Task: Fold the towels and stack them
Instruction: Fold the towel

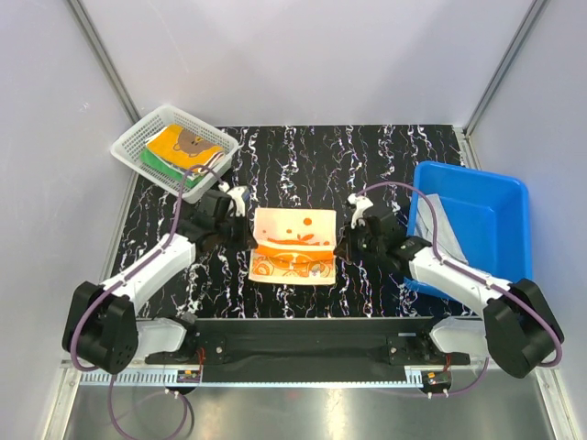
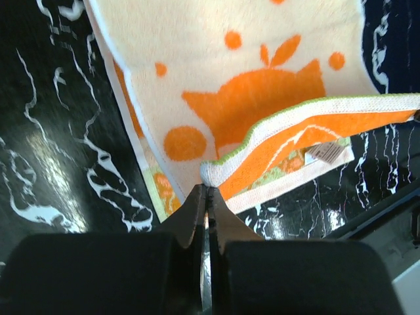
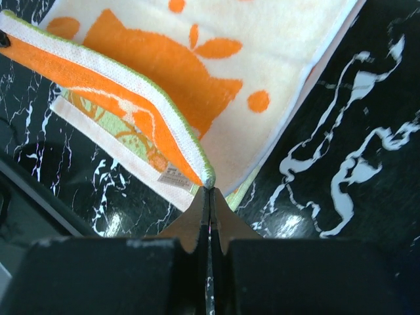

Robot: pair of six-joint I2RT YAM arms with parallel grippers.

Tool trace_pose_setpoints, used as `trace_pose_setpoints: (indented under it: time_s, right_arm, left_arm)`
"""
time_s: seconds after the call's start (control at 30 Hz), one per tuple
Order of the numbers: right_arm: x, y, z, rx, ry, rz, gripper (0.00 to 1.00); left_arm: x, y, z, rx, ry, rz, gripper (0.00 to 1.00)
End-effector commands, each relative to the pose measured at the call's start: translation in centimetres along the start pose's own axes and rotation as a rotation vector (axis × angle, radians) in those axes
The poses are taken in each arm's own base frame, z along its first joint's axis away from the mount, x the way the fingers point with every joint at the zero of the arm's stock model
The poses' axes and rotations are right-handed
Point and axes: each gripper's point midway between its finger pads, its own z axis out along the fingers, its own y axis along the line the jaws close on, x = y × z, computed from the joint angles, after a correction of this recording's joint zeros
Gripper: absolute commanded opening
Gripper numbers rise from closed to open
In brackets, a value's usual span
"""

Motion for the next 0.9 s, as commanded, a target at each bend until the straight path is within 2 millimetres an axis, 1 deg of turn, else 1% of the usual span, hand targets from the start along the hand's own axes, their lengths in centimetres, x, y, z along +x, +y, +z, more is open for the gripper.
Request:
trace_pose_setpoints:
  time_s: [0.0,0.03,0.07,0.13,0.17,0.2,0.23,0.27,0.3,0.33,0.37,0.4,0.43,0.47,0.5,0.53,0.57,0.63,0.67,0.7,0.73,0.8,0.83,0.87]
  right_arm:
    - [1.2,1.0,-0.4,-0.013,0.011,0.048,0.04]
    - [2.1,1.2,-0.4,-0.027,0.036,0.073,0.12]
    - [2.6,1.4,-0.5,-0.041,0.050,0.083,0.19]
    - [3.0,1.9,-0.9,-0.063,0.066,0.100,0.28]
    - [3.3,2.0,-1.2,-0.059,0.081,0.114,0.31]
    - [3.0,2.1,-1.5,-0.056,0.069,0.117,0.34]
    - [2.4,2.1,-1.7,-0.049,0.055,0.119,0.35]
    - [2.0,2.1,-1.9,-0.037,0.045,0.124,0.35]
    - [1.6,1.9,-1.8,-0.022,0.038,0.119,0.34]
    - [0.4,1.7,-1.7,-0.001,0.010,0.110,0.33]
    - [0.2,1.5,-1.3,0.014,0.010,0.103,0.32]
    - [0.0,1.2,-0.9,0.029,0.008,0.099,0.31]
    - [-1.1,1.2,-0.6,0.041,-0.016,0.090,0.31]
    - [-0.9,0.6,0.2,0.066,0.003,0.084,0.30]
    - [-1.2,0.4,0.7,0.077,0.000,0.082,0.30]
    - [-1.8,0.4,1.1,0.084,-0.008,0.077,0.29]
    - [-1.2,0.0,2.1,0.093,0.025,0.079,0.27]
    - [-0.7,0.1,2.7,0.089,0.059,0.102,0.26]
    - [-0.1,-0.1,3.1,0.097,0.079,0.135,0.26]
    - [0.7,-0.2,3.4,0.106,0.105,0.154,0.26]
    - [1.6,-0.6,3.3,0.125,0.123,0.175,0.26]
    - [2.1,-0.4,3.2,0.121,0.120,0.207,0.26]
    - [2.7,-0.5,3.2,0.121,0.121,0.215,0.26]
    - [2.7,-0.4,2.9,0.119,0.115,0.227,0.27]
  left_arm:
    - [2.5,1.0,-0.2,-0.064,0.045,-0.081,0.08]
    - [2.9,1.7,-0.4,-0.102,0.043,-0.088,0.21]
    - [3.3,2.1,-0.5,-0.123,0.049,-0.100,0.27]
    - [4.5,2.7,-1.0,-0.162,0.066,-0.125,0.39]
    - [4.1,2.9,-1.5,-0.175,0.039,-0.120,0.41]
    - [3.9,3.0,-1.8,-0.182,0.026,-0.113,0.43]
    - [3.0,2.8,-2.1,-0.186,-0.001,-0.108,0.45]
    - [2.1,2.6,-2.3,-0.188,-0.028,-0.101,0.46]
    - [1.3,2.3,-2.1,-0.172,-0.045,-0.091,0.48]
    - [0.7,1.9,-1.8,-0.156,-0.048,-0.083,0.48]
    - [-0.7,1.1,-1.8,-0.132,-0.067,-0.074,0.48]
    - [-0.4,1.4,-0.7,-0.138,-0.029,-0.079,0.47]
    - [-0.5,1.2,-0.3,-0.127,-0.012,-0.077,0.47]
    - [-0.7,1.0,0.1,-0.117,0.000,-0.080,0.47]
    - [0.0,1.2,1.0,-0.120,0.038,-0.087,0.47]
    - [0.4,1.2,1.4,-0.112,0.052,-0.087,0.47]
    - [1.2,1.1,1.8,-0.108,0.073,-0.086,0.47]
    - [2.1,1.7,2.2,-0.135,0.093,-0.095,0.47]
    - [2.6,2.0,2.4,-0.155,0.102,-0.098,0.47]
    - [3.5,2.4,2.5,-0.165,0.125,-0.112,0.47]
    - [3.8,2.5,2.6,-0.170,0.135,-0.114,0.46]
    - [4.7,2.4,2.9,-0.161,0.151,-0.104,0.46]
    - [4.8,2.4,3.0,-0.158,0.154,-0.102,0.46]
    - [5.0,2.2,3.1,-0.148,0.161,-0.097,0.46]
